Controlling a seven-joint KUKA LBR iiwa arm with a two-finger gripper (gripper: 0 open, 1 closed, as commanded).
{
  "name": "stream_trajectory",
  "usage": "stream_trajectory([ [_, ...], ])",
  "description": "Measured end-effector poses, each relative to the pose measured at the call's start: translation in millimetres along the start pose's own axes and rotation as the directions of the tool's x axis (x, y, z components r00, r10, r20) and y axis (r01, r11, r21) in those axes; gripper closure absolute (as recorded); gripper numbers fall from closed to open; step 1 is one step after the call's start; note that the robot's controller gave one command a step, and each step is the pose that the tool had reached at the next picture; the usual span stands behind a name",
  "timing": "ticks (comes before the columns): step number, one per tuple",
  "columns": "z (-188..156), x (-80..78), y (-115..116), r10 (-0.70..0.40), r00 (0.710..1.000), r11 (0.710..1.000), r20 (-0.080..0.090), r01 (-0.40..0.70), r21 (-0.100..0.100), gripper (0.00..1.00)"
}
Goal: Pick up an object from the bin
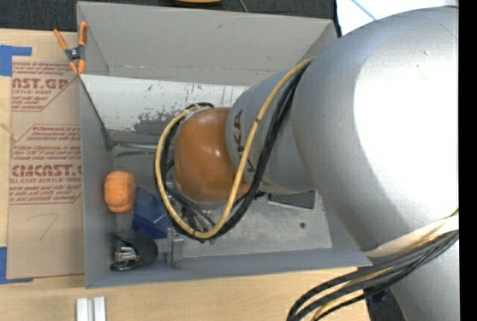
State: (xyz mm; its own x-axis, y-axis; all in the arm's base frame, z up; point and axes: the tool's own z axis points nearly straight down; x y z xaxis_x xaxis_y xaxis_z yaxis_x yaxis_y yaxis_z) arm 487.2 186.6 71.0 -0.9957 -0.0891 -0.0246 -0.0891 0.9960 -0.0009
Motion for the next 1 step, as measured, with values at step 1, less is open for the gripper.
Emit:
stream_trajectory([
  [1, 2.7, -46.1, 6.5, -0.030, 0.999, 1.000, -0.014, 0.030, -0.001, 1.00],
])
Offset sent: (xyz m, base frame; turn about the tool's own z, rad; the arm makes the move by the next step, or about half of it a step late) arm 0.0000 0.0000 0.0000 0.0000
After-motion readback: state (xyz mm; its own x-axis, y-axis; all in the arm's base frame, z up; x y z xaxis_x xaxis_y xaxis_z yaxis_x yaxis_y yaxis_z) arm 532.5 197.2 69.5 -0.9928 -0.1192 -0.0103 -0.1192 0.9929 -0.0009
